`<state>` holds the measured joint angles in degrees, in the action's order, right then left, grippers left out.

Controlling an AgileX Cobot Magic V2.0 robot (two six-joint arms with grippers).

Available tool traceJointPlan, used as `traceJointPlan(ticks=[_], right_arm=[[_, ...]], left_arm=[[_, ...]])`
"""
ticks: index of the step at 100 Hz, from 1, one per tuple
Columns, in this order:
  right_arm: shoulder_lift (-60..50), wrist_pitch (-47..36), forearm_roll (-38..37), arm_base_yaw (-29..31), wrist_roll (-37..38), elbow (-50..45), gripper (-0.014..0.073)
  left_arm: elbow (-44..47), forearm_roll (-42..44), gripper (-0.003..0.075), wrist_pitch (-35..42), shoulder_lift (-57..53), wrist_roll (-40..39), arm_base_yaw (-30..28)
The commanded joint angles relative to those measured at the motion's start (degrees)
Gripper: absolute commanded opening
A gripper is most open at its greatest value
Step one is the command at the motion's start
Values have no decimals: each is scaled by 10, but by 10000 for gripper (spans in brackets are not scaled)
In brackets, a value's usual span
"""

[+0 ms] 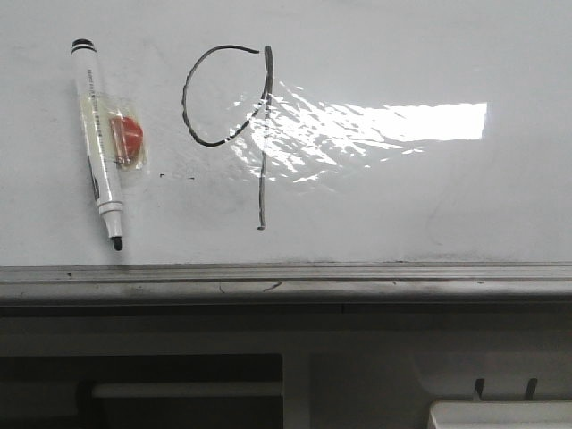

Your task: Write number 9 on whiteboard

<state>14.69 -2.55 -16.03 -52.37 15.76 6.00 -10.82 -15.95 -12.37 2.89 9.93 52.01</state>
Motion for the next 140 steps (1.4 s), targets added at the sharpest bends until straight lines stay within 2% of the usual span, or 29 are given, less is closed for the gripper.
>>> traceJointPlan(ticks=[1, 19, 32, 42, 63, 74, 88, 125, 140], right_arm=[[2, -47, -4, -1, -5, 16, -75], [2, -47, -4, -1, -5, 16, -75], [2, -47, -4, -1, -5, 16, -75], [2, -47, -4, -1, -5, 16, -75], [2, -47, -4, -1, -5, 16, -75], [2, -47, -4, -1, -5, 16, -75], [2, -47, -4, -1, -5, 16, -75], [2, -47, -4, -1, -5, 16, -75], [2, -47, -4, -1, -5, 16, -75]], left_arm=[[-16, -8, -20, 40, 6, 0, 0], [2, 124, -20, 60, 6, -2, -33], [46, 124, -20, 124, 6, -58, -114], [90, 124, -20, 185, 6, -67, -192], [133, 92, -20, 208, 4, -68, -325], [134, 98, -20, 176, -27, -68, -398], [134, 99, -20, 127, -47, -68, -462], [135, 114, -20, -36, -48, -77, -517], [135, 141, -20, -39, -48, -110, -516]])
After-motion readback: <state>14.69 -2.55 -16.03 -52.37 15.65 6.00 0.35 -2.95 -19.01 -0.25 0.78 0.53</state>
